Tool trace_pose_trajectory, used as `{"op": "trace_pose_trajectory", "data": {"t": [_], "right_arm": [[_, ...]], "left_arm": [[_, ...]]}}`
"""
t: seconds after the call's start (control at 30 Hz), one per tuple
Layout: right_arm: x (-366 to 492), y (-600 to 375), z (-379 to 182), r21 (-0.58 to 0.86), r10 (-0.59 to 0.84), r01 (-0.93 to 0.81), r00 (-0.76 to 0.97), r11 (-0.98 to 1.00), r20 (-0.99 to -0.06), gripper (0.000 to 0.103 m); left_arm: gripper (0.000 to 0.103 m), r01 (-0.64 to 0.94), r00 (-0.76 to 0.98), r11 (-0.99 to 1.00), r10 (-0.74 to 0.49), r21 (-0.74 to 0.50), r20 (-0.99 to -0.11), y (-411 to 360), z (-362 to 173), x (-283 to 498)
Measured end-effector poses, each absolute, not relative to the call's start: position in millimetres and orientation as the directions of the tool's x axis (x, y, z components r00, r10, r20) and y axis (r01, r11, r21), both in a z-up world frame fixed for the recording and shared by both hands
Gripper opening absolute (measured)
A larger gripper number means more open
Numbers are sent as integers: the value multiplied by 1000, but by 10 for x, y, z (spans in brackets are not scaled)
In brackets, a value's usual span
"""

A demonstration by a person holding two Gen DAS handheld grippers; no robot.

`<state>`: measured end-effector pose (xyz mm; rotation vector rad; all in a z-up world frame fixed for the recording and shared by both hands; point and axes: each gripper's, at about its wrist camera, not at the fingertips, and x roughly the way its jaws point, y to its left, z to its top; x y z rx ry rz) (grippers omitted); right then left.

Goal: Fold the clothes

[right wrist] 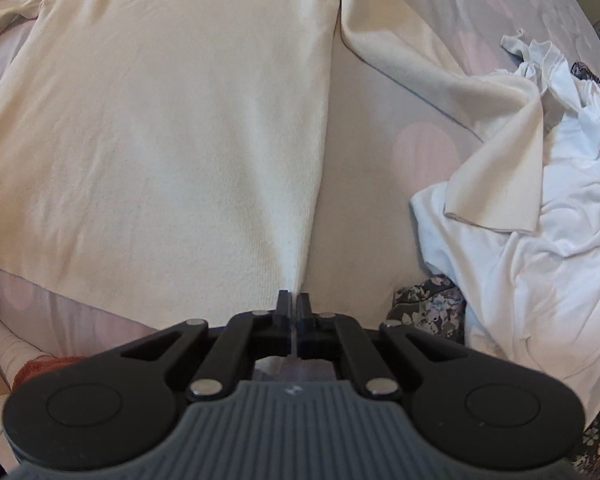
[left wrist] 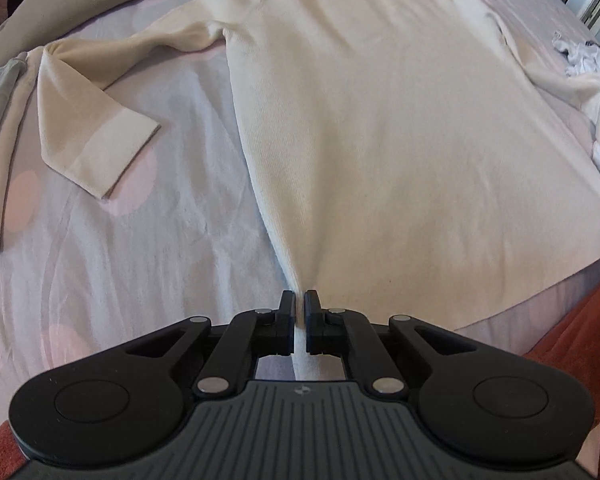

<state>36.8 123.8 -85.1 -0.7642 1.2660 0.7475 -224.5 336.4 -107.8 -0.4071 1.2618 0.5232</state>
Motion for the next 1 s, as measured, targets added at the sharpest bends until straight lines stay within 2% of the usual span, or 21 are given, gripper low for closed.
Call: {"op": "trace_pose_trajectory", "data": {"t": [0.1, 0.17, 0.2, 0.23, 0.3, 0.43, 0.6, 0.7, 0.8, 1.0], "right_arm": [[376, 1236, -941, -69, 70, -828, 129, 557, -989, 3], [379, 1226, -930, -61, 85, -830, 130, 555, -988, 10], [387, 1210, -901, -61, 99, -830, 138, 554, -985, 14], [396, 1193, -872, -61, 113, -830, 148, 554, -983, 25], [433, 1170, -799, -50, 153, -828, 162, 559, -975, 30], [562, 1208, -563, -1, 287, -824, 198, 566, -937, 30], [741, 1522, -432, 26, 473, -849, 268, 527, -839, 28], [920, 1809, -477, 37, 551, -873, 273, 486, -789, 18], [1096, 2116, -559, 49, 614, -888, 275, 458, -739, 16], [1473, 2771, -866, 61, 639, -904, 250, 423, -728, 16]], "left_arm": [[3, -598, 190, 801, 106, -29, -976, 3477, -1147, -2239], [5, -587, 166, 809, 90, -25, -982, 3533, -1151, -2223], [10, -584, 162, 811, 97, -16, -982, 3560, -1130, -2220], [17, -583, 159, 813, 104, -8, -982, 3590, -1106, -2217], [19, -584, 173, 812, 103, -18, -979, 3681, -1035, -2207], [19, -565, 291, 819, 85, -99, -953, 3883, -811, -2078], [19, -539, 415, 833, 133, -126, -900, 4145, -687, -1679], [19, -531, 473, 836, 158, -137, -867, 4339, -714, -1393], [19, -500, 514, 859, 191, -112, -837, 4487, -793, -1095], [19, -461, 543, 883, 205, -85, -814, 4828, -1089, -483]]}}
